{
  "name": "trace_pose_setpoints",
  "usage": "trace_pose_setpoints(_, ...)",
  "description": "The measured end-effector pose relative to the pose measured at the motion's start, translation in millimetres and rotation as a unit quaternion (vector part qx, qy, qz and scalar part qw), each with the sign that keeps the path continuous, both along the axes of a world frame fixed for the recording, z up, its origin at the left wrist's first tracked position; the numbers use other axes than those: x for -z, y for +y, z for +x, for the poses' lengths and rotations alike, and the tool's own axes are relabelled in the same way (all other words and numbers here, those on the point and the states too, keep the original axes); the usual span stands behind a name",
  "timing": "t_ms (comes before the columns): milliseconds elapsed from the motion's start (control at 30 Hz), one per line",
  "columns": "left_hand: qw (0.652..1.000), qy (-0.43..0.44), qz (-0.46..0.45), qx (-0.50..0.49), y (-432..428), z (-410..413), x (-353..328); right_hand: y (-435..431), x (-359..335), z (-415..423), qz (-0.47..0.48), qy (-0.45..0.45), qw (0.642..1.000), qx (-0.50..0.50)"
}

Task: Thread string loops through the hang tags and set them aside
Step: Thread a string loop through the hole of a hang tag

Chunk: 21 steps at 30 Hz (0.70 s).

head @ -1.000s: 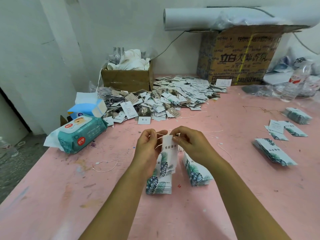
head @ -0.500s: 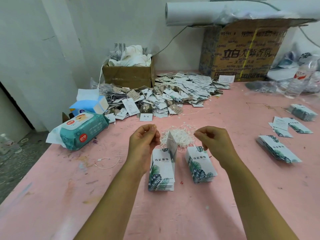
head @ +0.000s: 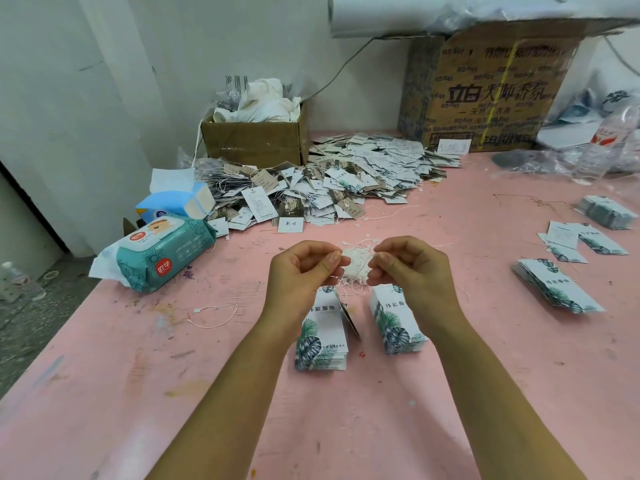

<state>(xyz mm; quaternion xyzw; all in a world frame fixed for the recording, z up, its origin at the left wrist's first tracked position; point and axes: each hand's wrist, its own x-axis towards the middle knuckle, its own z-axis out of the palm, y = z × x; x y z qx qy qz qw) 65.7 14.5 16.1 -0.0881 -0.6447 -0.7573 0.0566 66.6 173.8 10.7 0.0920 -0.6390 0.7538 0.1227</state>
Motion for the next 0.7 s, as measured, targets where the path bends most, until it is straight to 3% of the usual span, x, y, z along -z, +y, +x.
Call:
trace_pose_setpoints(300,0.998,0.035,-0.059,0.016,8.9,4.2,-0.5,-20.1,-0.8,3.8,0.105,0.06,0.993,-0.014)
trace_pose_setpoints(533,0.996,0.028,-0.076,0.035,7.0,5.5,-2.9,-22.0,-0.3,7.4,0.113,0.087,0.99,-0.01)
trace_pose_setpoints(700,0.994,0.027,-0.096,0.04,4.7,5.8,-0.7,-19.9,-0.7,7.8,0.212,0.129,0.969,0.014)
